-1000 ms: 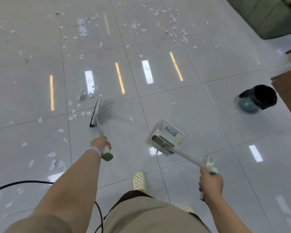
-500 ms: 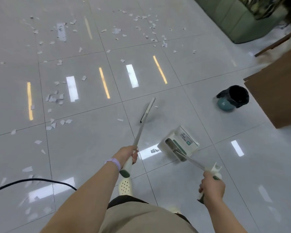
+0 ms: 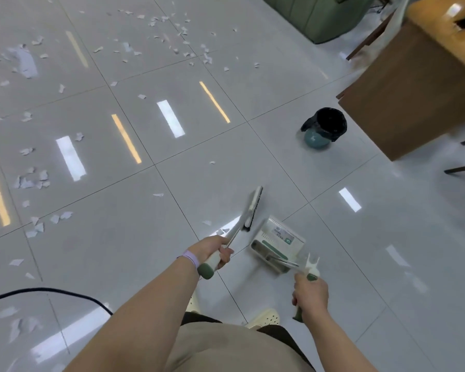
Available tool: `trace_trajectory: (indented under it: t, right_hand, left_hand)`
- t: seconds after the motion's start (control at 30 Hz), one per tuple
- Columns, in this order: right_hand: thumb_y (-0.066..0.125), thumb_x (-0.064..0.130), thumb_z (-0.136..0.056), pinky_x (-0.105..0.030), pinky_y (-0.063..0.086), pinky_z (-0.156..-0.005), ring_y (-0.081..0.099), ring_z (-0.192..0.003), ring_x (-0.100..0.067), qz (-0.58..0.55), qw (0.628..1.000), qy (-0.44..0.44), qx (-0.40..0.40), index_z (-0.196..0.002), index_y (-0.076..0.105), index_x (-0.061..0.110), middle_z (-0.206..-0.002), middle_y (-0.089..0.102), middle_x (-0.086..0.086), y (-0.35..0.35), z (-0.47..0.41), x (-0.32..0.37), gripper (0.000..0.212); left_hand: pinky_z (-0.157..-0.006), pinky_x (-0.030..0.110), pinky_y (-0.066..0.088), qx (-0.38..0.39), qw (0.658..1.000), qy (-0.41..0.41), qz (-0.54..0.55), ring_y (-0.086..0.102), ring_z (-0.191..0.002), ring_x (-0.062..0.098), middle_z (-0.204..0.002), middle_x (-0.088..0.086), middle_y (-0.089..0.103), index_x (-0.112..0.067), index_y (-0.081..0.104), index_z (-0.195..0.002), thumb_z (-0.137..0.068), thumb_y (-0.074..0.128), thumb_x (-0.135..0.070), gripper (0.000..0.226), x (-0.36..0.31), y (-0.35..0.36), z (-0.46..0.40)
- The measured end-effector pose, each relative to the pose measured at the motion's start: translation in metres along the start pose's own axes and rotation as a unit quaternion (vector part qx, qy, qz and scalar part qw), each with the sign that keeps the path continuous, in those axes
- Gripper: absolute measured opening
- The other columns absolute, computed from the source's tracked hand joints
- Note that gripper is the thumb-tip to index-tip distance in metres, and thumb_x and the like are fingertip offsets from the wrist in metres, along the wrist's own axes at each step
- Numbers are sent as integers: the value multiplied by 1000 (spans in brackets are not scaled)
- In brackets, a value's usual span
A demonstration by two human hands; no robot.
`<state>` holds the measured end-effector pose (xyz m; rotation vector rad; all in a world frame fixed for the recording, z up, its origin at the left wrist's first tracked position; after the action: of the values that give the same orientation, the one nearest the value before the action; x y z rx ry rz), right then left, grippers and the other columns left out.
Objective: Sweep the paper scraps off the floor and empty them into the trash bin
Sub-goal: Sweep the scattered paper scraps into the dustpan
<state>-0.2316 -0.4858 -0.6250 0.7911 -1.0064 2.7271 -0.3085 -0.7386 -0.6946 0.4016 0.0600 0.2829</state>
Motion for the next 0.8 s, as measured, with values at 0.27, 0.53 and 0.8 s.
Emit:
trace_trajectory:
  t: [0.27,0.53,0.8]
  right_hand:
    - [56,17,-92,-31,43,-48,48,-45,-26,38,999,-23,13,-90,59,3,-66,55,-14,38,7,3,15]
    - [55,13,-91,-32,44,-50,50,-49,-27,93,989,-92,70,-86,60,3,-67,56,-15,100,33,26,12]
    - [55,13,-90,-29,43,-49,52,-49,-26,163,969,-150,109,-80,57,6,-64,56,-13,154,66,51,12]
  left_hand:
    - [-31,20,41,-9,995,-9,94,42,-33,12,-60,4,42,10,48,-117,-102,50,-13,28,-27,-85,25]
    - [-33,18,43,-67,969,55,230,44,-32,12,-56,5,41,10,46,-110,-104,47,-19,29,-43,-228,90]
    - [-38,11,33,-235,949,140,156,39,-28,15,-45,3,43,-7,43,-75,-101,46,-6,27,-54,-311,126]
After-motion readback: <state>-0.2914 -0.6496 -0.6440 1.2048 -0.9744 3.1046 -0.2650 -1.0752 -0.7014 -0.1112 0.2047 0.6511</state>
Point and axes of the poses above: each hand's wrist, its own z-axis away from the middle knuckle, its own y-axis out of the palm, x = y × z, the point moved 4 cm from there along -z, towards the middle knuckle
